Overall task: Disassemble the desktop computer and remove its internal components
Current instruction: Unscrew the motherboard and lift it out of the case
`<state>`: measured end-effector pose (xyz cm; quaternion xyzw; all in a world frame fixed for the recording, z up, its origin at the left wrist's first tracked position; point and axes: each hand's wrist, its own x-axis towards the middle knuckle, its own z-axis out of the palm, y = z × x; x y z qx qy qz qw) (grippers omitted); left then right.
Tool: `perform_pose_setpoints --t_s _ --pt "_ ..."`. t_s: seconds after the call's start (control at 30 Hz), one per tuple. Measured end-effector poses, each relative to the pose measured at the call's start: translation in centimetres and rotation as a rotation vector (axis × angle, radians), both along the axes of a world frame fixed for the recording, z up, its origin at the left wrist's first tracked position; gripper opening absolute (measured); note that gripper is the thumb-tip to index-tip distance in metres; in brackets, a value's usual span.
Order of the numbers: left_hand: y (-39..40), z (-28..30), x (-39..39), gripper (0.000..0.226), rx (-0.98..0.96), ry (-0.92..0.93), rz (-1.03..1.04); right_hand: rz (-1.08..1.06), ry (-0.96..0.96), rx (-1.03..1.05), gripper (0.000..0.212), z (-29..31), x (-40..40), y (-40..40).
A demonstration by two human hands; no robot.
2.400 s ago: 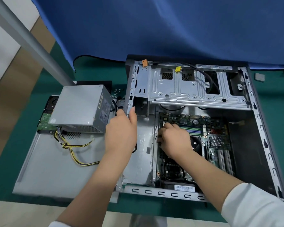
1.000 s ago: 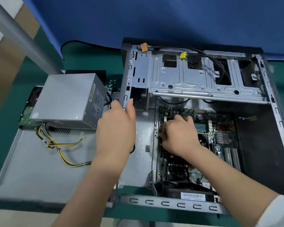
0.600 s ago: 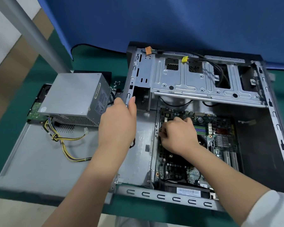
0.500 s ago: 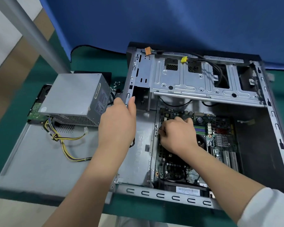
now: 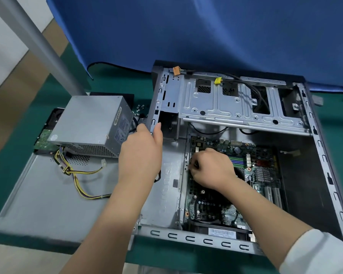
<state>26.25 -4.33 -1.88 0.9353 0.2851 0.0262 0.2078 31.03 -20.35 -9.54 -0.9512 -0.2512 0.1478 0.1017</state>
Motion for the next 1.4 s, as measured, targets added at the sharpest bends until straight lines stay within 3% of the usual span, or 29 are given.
perform_pose_setpoints --t_s 0.13,0.33,0.47,0.67,0.93,1.07,1.17,1.27,1.4 --pt "0.0 0.0 0.0 0.043 0.000 0.001 0.005 -0.012 -0.054 -0.001 0.011 -0.2 -0.3 0.3" --pt "0.0 0.0 0.0 0.043 -0.007 -0.006 0.009 0.067 0.087 0.025 0.014 0.3 0.5 -0.4" --pt "0.0 0.1 -0.1 0.043 0.008 -0.019 0.012 0.103 0.127 0.015 0.032 0.5 0.6 -1.2" --pt "0.0 0.1 0.0 0.042 0.013 0.003 0.011 -0.009 0.045 -0.047 0.014 -0.2 0.4 0.2" --pt "-0.1 0.3 -0.3 0.042 -0.022 -0.030 0.010 0.026 0.027 -0.005 0.015 -0.2 0.5 -0.2" --pt "-0.7 1.3 -1.3 0.047 0.254 -0.017 -0.206 0.057 0.001 0.065 0.018 -0.1 0.6 -0.5" --pt "-2.3 2.4 -2.1 0.025 0.415 -0.110 -0.370 0.049 0.007 0.066 0.021 0.0 0.7 -0.6" --pt "-4.5 2.6 -2.3 0.031 0.356 0.107 -0.595 0.040 0.043 0.072 0.018 0.0 0.8 -0.7" --pt "-5.8 0.3 -0.6 0.033 0.087 0.688 -0.521 0.017 0.027 0.036 0.024 -0.2 0.9 -0.6"
